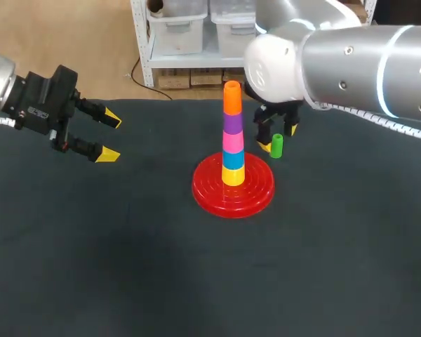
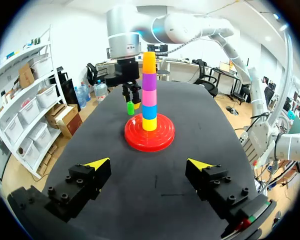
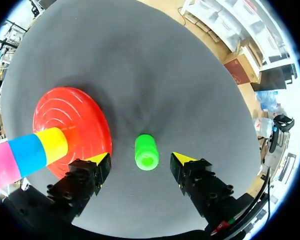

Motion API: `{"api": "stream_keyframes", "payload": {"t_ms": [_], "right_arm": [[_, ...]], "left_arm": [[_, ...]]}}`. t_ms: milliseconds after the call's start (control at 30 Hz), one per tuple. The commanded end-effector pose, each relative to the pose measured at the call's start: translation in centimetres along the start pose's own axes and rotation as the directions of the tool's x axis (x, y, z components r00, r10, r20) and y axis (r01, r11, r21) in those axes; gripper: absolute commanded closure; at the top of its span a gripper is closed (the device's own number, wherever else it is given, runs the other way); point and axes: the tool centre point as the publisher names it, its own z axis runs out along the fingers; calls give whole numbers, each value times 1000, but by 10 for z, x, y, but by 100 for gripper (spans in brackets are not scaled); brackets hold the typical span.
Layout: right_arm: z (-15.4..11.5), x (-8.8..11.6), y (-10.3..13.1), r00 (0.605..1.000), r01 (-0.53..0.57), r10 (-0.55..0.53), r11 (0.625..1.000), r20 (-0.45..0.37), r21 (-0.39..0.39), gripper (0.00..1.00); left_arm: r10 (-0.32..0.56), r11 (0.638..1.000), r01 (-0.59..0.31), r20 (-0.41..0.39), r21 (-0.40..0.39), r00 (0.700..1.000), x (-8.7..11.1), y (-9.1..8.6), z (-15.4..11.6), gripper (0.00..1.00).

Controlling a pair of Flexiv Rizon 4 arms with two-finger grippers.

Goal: Pick up and stack the cylinders on the red base in this order: pink,purple,orange,green

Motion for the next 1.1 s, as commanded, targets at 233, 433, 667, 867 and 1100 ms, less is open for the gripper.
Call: {"api": "stream_keyframes", "payload": {"t_ms": [233,433,667,867,1100], "right_arm": [[0,3,-8,999,-2,1,1000,50,21,32],[1,-2,-10,999,10,-11,1000,53,22,36],[4,-4,-10,999,19,-20,1000,51,15,40],[5,-6,-10,998,22,-23,1000,55,15,52],[-7,-7,-7,995,50,-54,997,85,55,100]], "left_arm": [[2,1000,-2,2,-4,1000,1,-1,0,0],[2,1000,-2,2,-4,1000,1,-1,0,0],[2,1000,-2,2,-4,1000,1,-1,0,0],[2,1000,-2,2,-4,1000,1,-1,0,0],[2,1000,-2,2,-4,1000,1,-1,0,0]]}}
